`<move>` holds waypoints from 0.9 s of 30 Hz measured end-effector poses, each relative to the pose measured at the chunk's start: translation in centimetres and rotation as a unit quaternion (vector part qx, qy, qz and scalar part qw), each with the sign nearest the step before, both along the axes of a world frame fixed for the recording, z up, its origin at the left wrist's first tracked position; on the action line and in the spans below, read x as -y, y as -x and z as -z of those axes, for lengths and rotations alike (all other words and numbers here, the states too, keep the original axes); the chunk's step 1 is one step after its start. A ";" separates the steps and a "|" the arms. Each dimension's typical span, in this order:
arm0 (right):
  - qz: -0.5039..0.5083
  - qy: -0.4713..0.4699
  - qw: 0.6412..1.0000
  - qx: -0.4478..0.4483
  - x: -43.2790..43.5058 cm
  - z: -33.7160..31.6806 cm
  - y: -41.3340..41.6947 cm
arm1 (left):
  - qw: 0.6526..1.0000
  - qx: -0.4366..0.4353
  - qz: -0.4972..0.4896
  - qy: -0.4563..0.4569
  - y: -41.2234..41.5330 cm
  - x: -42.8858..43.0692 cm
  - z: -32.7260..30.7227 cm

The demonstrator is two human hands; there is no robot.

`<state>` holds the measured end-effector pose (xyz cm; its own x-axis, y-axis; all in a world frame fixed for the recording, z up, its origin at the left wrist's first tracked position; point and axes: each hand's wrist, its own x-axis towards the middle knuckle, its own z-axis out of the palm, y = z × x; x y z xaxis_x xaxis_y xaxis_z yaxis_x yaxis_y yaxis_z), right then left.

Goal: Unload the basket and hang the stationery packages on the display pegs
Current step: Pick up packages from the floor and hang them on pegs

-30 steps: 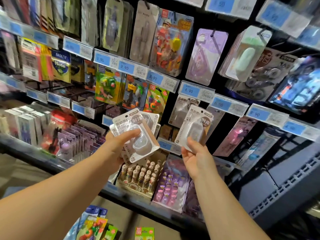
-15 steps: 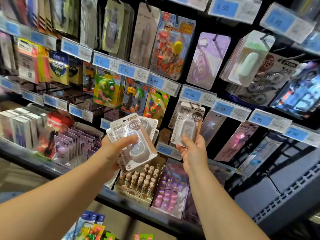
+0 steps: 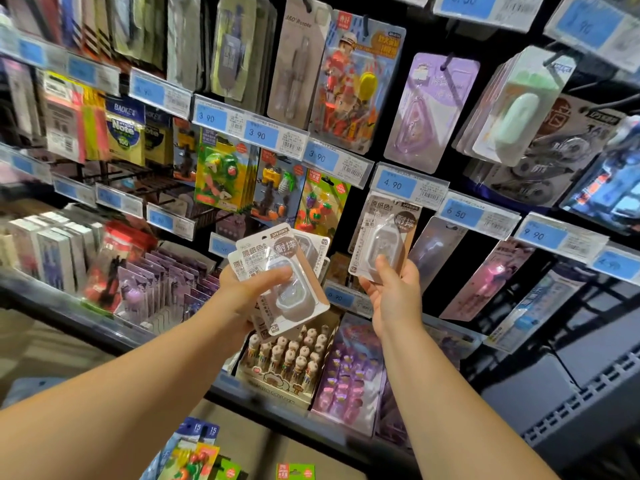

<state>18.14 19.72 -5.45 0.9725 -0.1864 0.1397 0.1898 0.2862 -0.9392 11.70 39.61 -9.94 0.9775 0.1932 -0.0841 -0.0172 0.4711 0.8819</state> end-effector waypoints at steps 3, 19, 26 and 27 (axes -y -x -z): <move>0.012 0.002 1.000 -0.004 -0.3 0.1 -0.2 | 1.000 0.005 0.002 -0.013 -0.2 0.3 0.1; 0.089 0.233 0.960 -0.125 -1.4 -0.8 -0.5 | 1.000 0.017 0.000 -0.018 -0.4 1.0 -0.1; -0.160 0.277 0.947 -0.001 -2.1 0.5 5.1 | 1.000 0.000 0.007 -0.018 -0.6 1.4 0.1; -0.174 0.288 0.942 0.000 -2.3 0.6 5.3 | 1.000 0.004 0.006 -0.014 -0.5 1.6 0.0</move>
